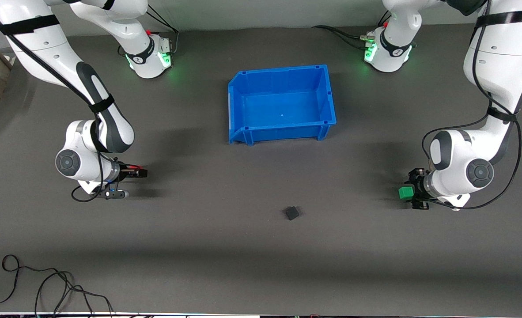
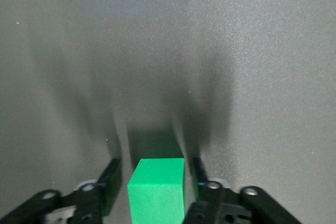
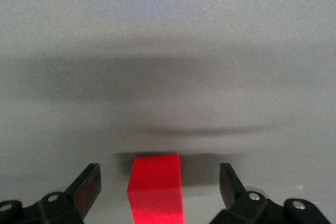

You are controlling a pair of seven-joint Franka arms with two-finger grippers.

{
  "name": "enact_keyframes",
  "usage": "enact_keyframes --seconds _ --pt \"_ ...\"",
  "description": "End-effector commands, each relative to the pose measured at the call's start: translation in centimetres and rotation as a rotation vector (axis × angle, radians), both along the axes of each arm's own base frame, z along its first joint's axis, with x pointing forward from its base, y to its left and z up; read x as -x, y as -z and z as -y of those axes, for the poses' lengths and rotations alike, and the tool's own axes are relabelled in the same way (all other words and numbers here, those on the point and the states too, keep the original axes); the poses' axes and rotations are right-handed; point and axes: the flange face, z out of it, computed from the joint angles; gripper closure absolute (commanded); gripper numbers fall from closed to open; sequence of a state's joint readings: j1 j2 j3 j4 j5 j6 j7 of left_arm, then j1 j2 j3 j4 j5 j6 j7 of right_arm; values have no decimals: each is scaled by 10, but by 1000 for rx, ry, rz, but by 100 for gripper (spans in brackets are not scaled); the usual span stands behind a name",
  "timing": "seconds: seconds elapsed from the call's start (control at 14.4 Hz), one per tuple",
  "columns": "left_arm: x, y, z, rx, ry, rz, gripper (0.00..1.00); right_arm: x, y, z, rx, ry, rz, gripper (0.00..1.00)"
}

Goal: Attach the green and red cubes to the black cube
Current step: 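Grasp the red cube with the right gripper while the left gripper grasps the green cube, then carry the red cube and the green cube toward the black cube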

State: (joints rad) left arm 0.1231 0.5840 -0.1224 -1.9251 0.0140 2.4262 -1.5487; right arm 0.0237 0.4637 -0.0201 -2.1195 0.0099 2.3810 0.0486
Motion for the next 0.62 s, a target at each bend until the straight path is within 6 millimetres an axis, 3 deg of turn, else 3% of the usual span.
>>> enact_keyframes --seconds 0.0,0.07,0.28,0.42,0.55 --pt "2 -13 -1 -18 -14 11 83 3 7 -3 7 -2 6 4" --pt "-1 -16 0 -18 -14 17 98 4 9 -3 7 -2 1 16" --pt "-20 -39 10 -19 -64 58 100 4 10 -3 7 -2 0 32" --pt "-42 -61 40 -16 -107 83 100 5 11 -3 7 -2 -2 45" --pt "-61 -66 79 -12 -158 97 100 5 11 -2 6 1 -2 60"
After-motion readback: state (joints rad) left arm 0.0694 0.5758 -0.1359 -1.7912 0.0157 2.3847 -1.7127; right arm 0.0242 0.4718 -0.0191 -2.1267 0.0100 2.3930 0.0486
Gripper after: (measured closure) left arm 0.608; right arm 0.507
